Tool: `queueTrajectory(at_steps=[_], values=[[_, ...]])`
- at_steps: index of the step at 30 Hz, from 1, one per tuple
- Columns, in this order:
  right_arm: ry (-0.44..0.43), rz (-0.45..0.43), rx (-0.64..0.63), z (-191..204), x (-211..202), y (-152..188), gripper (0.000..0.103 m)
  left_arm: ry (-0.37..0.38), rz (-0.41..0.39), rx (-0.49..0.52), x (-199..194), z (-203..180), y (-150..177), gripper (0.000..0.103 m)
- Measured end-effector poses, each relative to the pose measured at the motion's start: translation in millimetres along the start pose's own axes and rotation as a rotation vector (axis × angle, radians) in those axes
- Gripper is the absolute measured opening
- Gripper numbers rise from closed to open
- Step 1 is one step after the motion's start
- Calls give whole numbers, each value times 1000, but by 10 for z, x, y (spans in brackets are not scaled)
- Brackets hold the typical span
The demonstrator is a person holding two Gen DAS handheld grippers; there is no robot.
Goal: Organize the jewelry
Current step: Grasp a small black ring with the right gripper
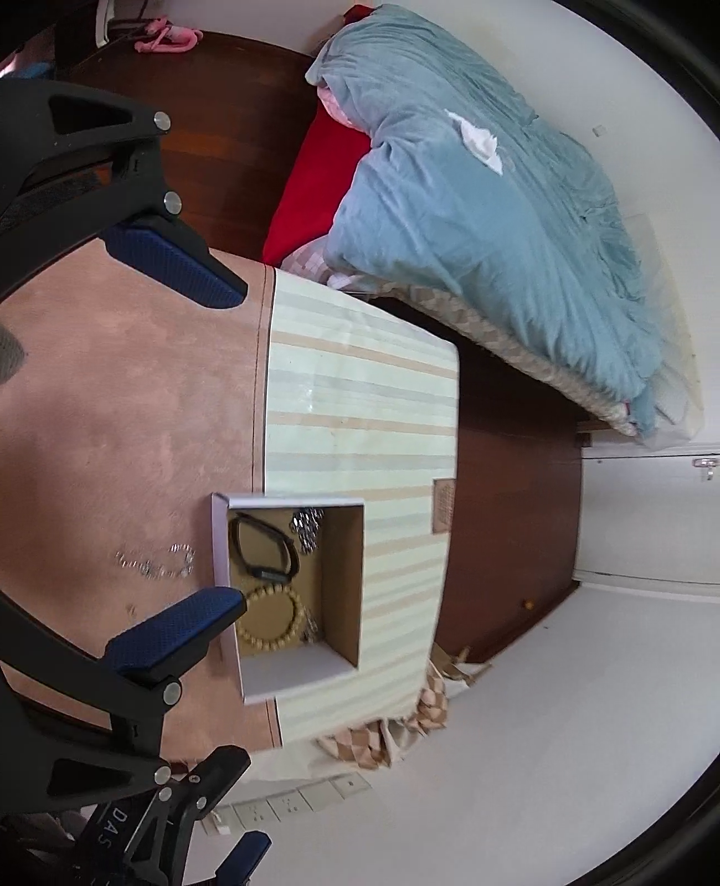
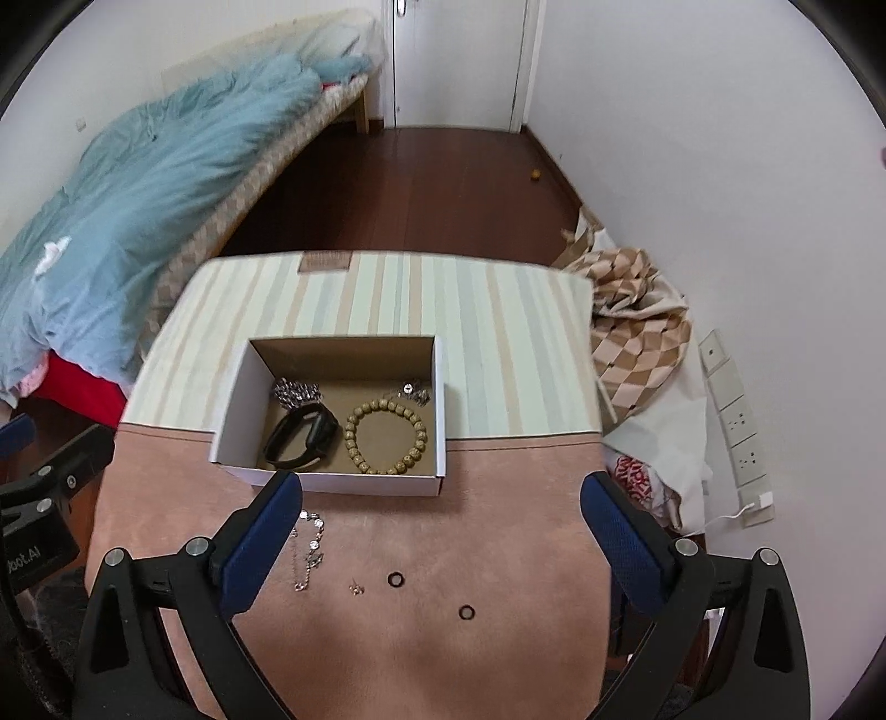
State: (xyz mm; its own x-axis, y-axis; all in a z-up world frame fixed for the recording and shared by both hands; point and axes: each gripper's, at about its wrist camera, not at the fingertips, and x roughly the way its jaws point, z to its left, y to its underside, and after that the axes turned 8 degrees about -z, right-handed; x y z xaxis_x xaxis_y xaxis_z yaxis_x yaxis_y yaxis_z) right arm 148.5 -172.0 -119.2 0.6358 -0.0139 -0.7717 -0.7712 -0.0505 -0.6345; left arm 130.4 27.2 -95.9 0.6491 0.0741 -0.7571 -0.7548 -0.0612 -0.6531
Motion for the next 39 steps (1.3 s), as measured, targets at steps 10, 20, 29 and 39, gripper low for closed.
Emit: queueTrajectory(at_steps=[10,20,29,39], values=[[10,-125,12,-75,-857,56,102,13,-65,2,-647,-36,50,103],[5,-201,24,-125,-1399,90,102,29,-107,-1,-1057,-39,118,103],[-5,-99,85,-267,-1034,368,102,-18,-97,-15,-867,-45,285,103],[-35,109,203,-541,181,1257,68,-86,110,24,192,-110,959,103]])
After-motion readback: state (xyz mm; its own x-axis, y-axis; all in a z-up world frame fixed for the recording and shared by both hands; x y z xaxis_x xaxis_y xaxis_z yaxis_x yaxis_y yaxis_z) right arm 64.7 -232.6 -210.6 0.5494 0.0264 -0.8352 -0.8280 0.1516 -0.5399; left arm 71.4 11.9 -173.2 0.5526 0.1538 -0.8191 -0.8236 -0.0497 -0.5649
